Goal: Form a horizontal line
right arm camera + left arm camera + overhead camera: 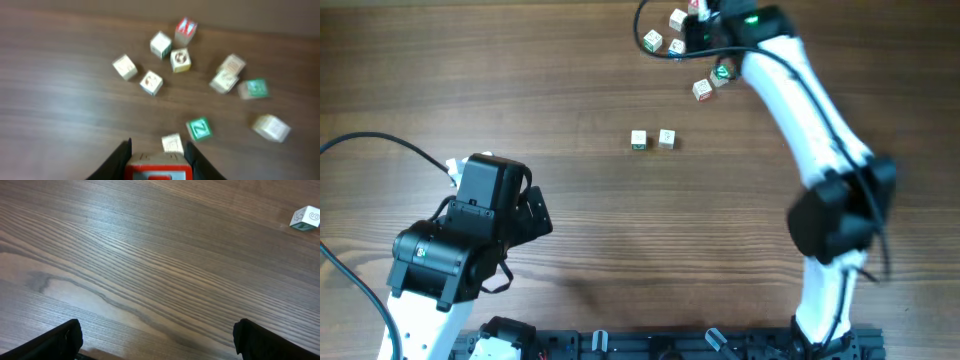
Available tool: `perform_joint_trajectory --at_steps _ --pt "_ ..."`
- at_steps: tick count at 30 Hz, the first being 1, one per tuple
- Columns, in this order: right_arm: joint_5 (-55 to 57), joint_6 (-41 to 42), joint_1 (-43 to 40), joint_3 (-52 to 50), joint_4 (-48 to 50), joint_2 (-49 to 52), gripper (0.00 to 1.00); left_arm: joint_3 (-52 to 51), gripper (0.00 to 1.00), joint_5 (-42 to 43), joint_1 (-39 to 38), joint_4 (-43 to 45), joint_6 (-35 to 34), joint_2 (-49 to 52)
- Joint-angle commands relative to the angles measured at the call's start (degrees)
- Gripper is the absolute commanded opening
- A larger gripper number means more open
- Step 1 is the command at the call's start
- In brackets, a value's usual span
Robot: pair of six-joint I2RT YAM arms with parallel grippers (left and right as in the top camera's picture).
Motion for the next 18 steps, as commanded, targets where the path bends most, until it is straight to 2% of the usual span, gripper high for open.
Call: perform_joint_trajectory --at_steps 1,6,10,13,18 --pt "0.7 3.8 -0.2 1.4 -6.2 -7.0 0.25 -0.2 1.00 0.2 0.5 0.1 -0.8 -0.3" --pt "0.7 8.5 -0.2 0.9 -16.9 -8.9 0.25 -0.2 1.00 0.2 0.5 0.1 -0.8 -0.3" --pt "0.5 12.5 -0.2 -5.5 -17.3 -8.2 0.25 -0.2 1.00 0.2 0.5 0.1 -0.8 -0.3" --pt "0.3 14.5 -0.2 -15.6 -10.5 -7.7 0.25 -0.2 1.00 0.2 0.5 0.1 -0.8 -0.3" --pt "-0.7 18.7 -0.2 -38.7 10.6 -7.7 0.26 -0.2 1.00 0.2 0.5 0.1 -0.8 -0.3"
